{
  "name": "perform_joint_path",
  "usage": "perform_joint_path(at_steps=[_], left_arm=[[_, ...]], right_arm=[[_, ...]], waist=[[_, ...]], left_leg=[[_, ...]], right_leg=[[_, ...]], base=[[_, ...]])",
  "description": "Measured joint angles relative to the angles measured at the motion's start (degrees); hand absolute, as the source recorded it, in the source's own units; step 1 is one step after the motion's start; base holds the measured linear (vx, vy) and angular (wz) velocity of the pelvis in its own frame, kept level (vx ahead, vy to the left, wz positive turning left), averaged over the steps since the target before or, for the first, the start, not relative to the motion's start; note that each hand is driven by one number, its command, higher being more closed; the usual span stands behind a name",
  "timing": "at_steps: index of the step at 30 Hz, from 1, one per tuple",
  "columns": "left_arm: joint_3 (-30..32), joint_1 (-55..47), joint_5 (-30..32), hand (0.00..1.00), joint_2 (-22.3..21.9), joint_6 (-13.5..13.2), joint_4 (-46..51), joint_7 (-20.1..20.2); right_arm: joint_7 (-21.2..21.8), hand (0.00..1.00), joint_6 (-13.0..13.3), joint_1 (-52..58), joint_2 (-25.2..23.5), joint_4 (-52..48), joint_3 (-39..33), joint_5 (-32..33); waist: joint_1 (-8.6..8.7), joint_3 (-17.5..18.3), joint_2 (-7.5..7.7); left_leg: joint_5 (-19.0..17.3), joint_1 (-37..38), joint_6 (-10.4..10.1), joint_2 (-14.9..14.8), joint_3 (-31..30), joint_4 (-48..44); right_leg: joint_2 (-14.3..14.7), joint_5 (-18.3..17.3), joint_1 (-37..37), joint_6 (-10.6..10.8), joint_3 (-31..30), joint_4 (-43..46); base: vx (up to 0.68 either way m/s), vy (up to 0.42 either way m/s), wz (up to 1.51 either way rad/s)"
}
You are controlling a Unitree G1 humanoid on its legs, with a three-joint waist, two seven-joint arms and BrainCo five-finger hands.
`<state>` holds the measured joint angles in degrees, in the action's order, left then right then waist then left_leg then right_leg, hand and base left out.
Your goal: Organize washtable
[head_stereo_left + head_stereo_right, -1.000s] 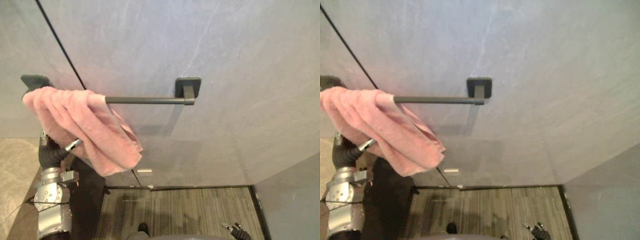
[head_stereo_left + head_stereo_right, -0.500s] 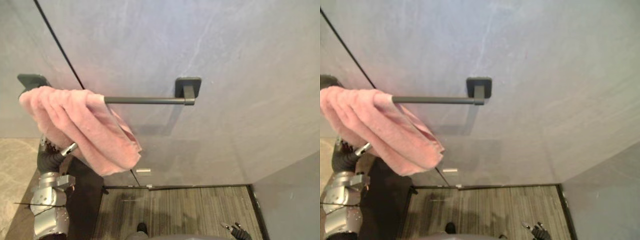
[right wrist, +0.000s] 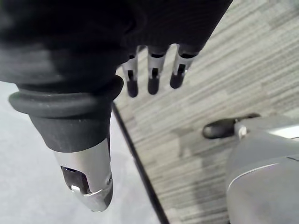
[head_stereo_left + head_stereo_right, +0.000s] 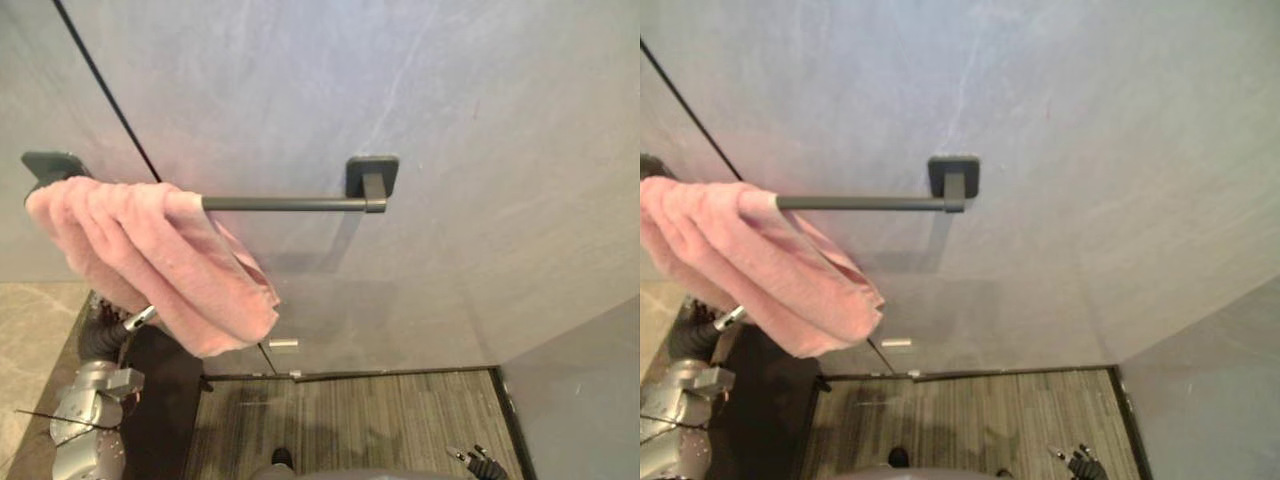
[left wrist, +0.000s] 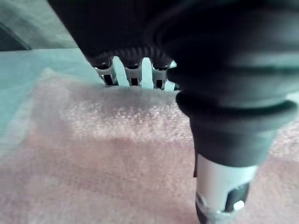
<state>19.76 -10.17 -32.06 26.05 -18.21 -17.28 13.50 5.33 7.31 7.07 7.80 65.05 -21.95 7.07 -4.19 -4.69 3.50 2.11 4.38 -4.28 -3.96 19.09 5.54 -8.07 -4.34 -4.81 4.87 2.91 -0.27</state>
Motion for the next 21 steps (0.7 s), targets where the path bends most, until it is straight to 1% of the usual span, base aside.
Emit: perform_joint_path(at_steps=[7,11,15,16,21], left_arm=[[-1.65,-0.75,0.02,0.0,0.39,0.22,-1.34,0.26],[-2.04,-1.2,0.02,0.0,1.46,0.43,-1.4,0.29],[-2.32,-1.2,0.03,0.0,1.46,0.45,-1.41,0.27],[-2.32,-1.19,0.03,1.0,1.46,0.45,-1.42,0.26],[-2.95,-0.71,0.09,1.0,1.47,0.45,-1.48,0.17]], right_arm=[[0.01,0.0,0.0,-0.05,0.11,0.0,0.19,0.0],[0.04,0.0,0.0,0.04,0.14,0.01,0.46,0.0],[0.04,0.0,0.0,0.04,0.15,0.01,0.5,-0.01],[0.05,0.0,0.0,0.05,0.15,0.01,0.49,-0.01],[0.11,0.0,0.0,-0.02,0.14,0.01,0.44,0.02]], waist=[[-0.09,0.04,0.15],[-0.06,0.06,0.22],[-0.06,0.02,0.15],[-0.07,0.01,0.15],[0.08,-0.07,0.02]], left_leg=[[-0.18,0.11,0.12,-0.01,0.81,-0.01],[-0.19,0.28,0.13,-0.01,1.13,-0.01],[-0.19,0.3,0.13,-0.01,1.22,0.0],[-0.19,0.3,0.12,-0.01,1.23,0.0],[-0.19,0.3,0.12,-0.01,1.29,0.0]], right_leg=[[0.05,0.68,0.14,-1.05,0.15,-0.38],[0.02,0.71,0.17,-1.05,0.13,-0.37],[0.0,0.72,0.24,-1.04,0.12,-0.34],[0.0,0.72,0.25,-1.04,0.11,-0.33],[0.01,0.72,0.31,-1.02,0.09,-0.32]], base=[[-0.01,-0.013,-0.05],[-0.03,-0.023,-0.05],[-0.02,-0.013,-0.01],[0.0,0.0,0.0],[0.0,0.0,0.0]])
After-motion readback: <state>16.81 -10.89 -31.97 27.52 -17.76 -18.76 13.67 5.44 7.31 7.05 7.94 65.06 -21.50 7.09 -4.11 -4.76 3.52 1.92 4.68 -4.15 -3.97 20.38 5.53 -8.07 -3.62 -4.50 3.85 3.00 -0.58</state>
